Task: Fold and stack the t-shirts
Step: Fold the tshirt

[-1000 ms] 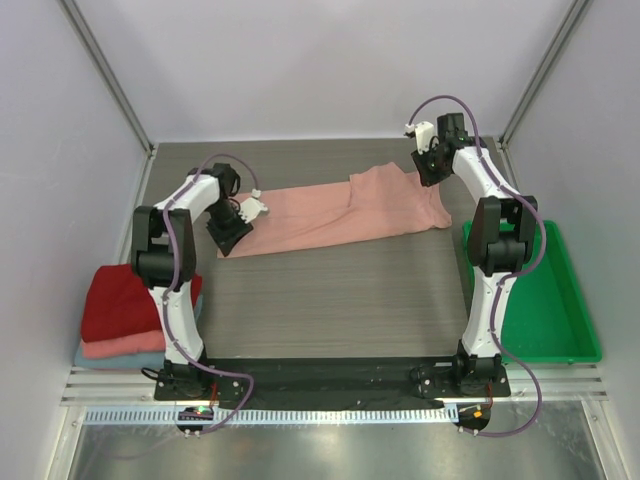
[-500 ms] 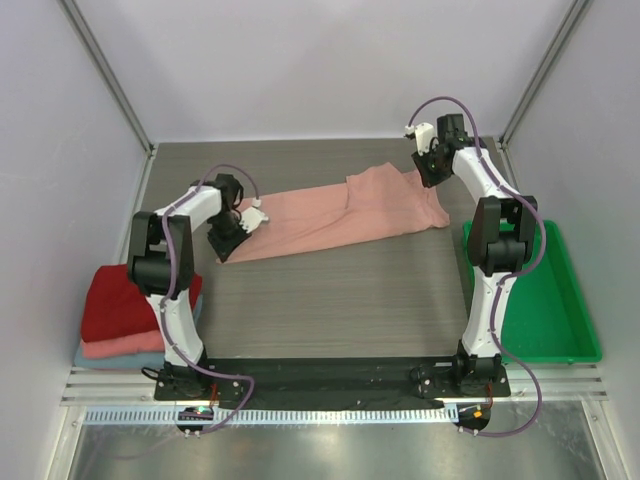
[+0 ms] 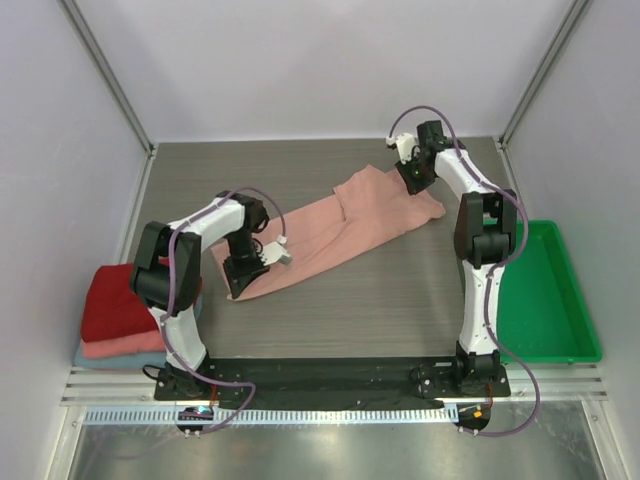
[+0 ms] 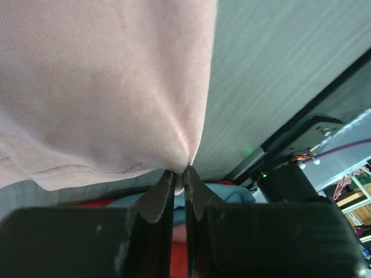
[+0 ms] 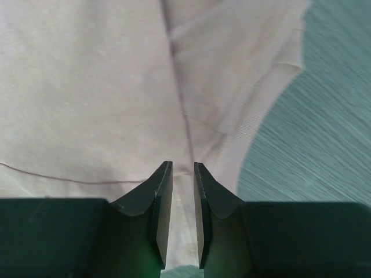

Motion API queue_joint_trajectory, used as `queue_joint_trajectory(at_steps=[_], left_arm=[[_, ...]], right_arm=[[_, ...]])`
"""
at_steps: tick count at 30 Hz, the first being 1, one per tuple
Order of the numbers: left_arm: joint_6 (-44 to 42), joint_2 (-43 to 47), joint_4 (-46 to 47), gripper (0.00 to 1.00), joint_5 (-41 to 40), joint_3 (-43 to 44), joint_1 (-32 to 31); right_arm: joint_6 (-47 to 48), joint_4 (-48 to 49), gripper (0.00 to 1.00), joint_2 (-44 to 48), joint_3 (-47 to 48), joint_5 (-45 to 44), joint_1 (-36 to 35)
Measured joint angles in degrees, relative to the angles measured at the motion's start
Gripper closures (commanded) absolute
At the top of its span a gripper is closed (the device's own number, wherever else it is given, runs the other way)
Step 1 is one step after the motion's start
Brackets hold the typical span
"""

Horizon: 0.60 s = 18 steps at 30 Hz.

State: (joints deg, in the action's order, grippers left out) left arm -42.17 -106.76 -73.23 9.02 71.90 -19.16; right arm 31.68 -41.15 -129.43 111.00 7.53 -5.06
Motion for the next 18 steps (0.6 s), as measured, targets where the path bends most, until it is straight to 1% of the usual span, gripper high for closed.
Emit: queue_joint_trajectory(at_steps=[5,9,12,14,16,18], left_arm=[[0.24,1.05,-1.51,0.91,2.45,0.00,-2.71],[1.46,1.07,-1.97,0.91,4.57,0.00,-7.02],[2.51,1.07,-2.32,0.91,6.38,0.00,-10.60],[3.10,1.07,-2.38,0.91,7.58,-0.02,-12.83],[4.00,1.07,-2.36,0.89,9.01,-0.02,-15.34],[4.74,1.07,-2.27,0.83,10.71,-0.09,-18.18]], right_arm=[[0.57,-0.55,0.73,-2.64,0.02,0.11,-2.89],[1.07,-1.16,0.74,-4.94,2.29,-1.46,-5.09],[1.05,-1.20,0.74,-8.26,7.26,-3.52,-6.58],[1.01,-1.27,0.73,-11.21,12.17,-4.59,-7.48],[1.09,-1.29,0.73,-14.75,17.94,-5.49,-8.37],[1.18,-0.55,0.73,-18.78,24.44,-6.12,-9.31]])
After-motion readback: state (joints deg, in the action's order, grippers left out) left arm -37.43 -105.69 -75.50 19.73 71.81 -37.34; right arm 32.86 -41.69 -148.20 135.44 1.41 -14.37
